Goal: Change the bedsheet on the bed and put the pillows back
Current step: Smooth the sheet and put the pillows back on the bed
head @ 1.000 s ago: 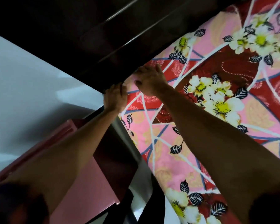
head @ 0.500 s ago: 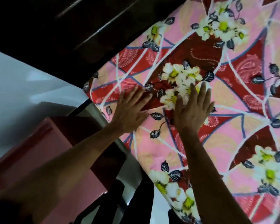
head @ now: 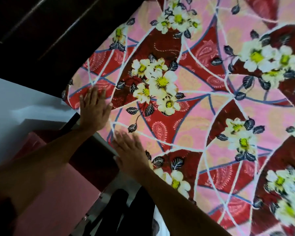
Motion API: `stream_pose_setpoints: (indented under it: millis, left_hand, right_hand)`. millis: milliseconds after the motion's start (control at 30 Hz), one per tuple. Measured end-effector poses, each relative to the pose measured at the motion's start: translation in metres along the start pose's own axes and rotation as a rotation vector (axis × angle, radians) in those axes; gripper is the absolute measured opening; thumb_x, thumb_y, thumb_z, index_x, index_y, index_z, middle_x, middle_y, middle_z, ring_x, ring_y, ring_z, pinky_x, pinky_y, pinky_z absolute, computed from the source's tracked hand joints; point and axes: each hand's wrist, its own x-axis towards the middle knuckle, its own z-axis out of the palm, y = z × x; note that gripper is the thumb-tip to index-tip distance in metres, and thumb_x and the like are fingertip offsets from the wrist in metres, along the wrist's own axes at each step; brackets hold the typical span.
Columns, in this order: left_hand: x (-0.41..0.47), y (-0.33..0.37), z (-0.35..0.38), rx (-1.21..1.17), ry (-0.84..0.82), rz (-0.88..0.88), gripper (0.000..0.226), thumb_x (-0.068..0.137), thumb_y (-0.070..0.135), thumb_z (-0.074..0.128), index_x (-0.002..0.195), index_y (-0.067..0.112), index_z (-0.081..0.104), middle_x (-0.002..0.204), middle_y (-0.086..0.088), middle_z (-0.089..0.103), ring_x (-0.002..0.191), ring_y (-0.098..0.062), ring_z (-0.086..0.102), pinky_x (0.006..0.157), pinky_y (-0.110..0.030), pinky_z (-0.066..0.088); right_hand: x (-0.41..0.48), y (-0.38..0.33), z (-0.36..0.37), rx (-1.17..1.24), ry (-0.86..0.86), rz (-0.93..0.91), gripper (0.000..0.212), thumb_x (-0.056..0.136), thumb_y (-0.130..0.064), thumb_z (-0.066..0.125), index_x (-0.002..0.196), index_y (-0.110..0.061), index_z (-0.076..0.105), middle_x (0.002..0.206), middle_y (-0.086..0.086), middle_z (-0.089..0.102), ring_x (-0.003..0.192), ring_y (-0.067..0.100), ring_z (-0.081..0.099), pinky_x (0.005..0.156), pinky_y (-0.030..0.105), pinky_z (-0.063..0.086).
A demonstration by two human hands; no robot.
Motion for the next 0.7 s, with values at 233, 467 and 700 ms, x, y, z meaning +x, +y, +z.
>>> stream_pose_setpoints:
  millis: [233,467,700]
  left_hand:
    - [-0.039,0.161,-0.01,-0.057,0.017,0.434,0.061,0.1,0.052,0.033,0.156,0.028,0.031,0.164,-0.006,0.026,0.152,-0.028,0.016,0.118,-0.06,0.015]
    - [-0.109,0.266,0.022,-0.037,-0.069,0.445,0.067,0.1,0.061,0.031,0.159,0.034,0.015,0.168,0.0,0.005,0.155,-0.023,-0.001,0.119,-0.063,0.002]
    - [-0.173,0.236,0.034,-0.065,-0.07,0.432,0.065,0.1,0.057,0.032,0.156,0.025,0.032,0.165,-0.007,0.019,0.153,-0.03,0.012,0.114,-0.068,0.012]
  right_hand:
    - [-0.09,0.087,-0.061,0.302,0.382,0.211,0.044,0.098,-0.023,0.05,0.141,-0.015,0.055,0.157,0.007,0.041,0.149,0.026,0.031,0.122,0.043,0.025]
    - [-0.196,0.204,-0.081,0.024,0.326,0.545,0.055,0.103,-0.038,0.043,0.152,-0.013,0.043,0.164,0.009,0.026,0.154,0.029,0.018,0.122,0.051,0.021]
    - [-0.216,0.193,-0.073,-0.017,0.08,0.491,0.066,0.105,-0.053,0.023,0.162,-0.02,0.012,0.169,0.004,0.0,0.156,0.024,-0.006,0.125,0.049,0.001]
